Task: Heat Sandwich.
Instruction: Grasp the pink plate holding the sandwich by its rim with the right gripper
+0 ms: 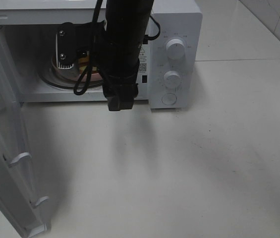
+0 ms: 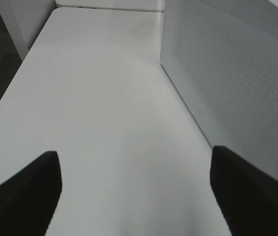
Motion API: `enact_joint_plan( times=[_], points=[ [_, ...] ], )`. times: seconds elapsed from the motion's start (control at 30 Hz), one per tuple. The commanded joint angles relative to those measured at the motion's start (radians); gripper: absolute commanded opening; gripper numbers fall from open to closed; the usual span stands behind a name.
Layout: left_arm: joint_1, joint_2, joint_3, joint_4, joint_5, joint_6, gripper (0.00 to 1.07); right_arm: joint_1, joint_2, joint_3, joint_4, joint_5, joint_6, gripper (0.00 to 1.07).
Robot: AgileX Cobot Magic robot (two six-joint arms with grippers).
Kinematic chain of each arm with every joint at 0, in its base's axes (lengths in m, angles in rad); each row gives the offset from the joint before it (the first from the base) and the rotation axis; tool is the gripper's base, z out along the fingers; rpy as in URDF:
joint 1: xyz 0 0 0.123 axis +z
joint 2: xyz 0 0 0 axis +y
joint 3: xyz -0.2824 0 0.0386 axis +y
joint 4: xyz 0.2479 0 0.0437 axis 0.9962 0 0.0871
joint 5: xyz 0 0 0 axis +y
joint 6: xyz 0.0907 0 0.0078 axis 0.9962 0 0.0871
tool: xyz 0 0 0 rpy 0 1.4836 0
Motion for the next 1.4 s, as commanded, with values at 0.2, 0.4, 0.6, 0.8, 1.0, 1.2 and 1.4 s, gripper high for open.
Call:
enact_joint_plan(
  times=[0.2,0.4,0.6,0.8,1.0,1.2,1.4],
  points=[
    [0.004,-0.006,0.002,-0.006,-0.017,-0.002,0.78,0.016,0.091,-0.027,0.008,-0.123,-0.007,0.58],
    [0.004,-0.006,0.002,-0.006,-0.017,-0.002,0.78,0.016,0.12,-0.027,0.001,-0.212,-0.011,0.57],
    [0.004,-0.006,0.002,-0.006,-0.017,-0.002,0.78,0.007,0.154,-0.032,0.002,-0.267,-0.035,0.57],
    [0.004,-0.006,0.002,-0.006,-0.017,-0.002,0.78,-0.007,0.206,-0.109,0.008,-0.272,-0.033,0.57],
    [0.004,-0.006,0.002,-0.006,-0.017,-0.002,0.78,-0.016,0.25,-0.177,0.021,-0.27,-0.033,0.57],
    [0.004,-0.006,0.002,-0.006,-0.017,-0.002,0.78,-0.031,0.274,-0.226,0.044,-0.277,-0.033,0.57],
    [0.004,-0.006,0.002,-0.006,-0.017,-0.002,0.78,-0.057,0.276,-0.227,0.088,-0.301,-0.033,0.57]
  ],
)
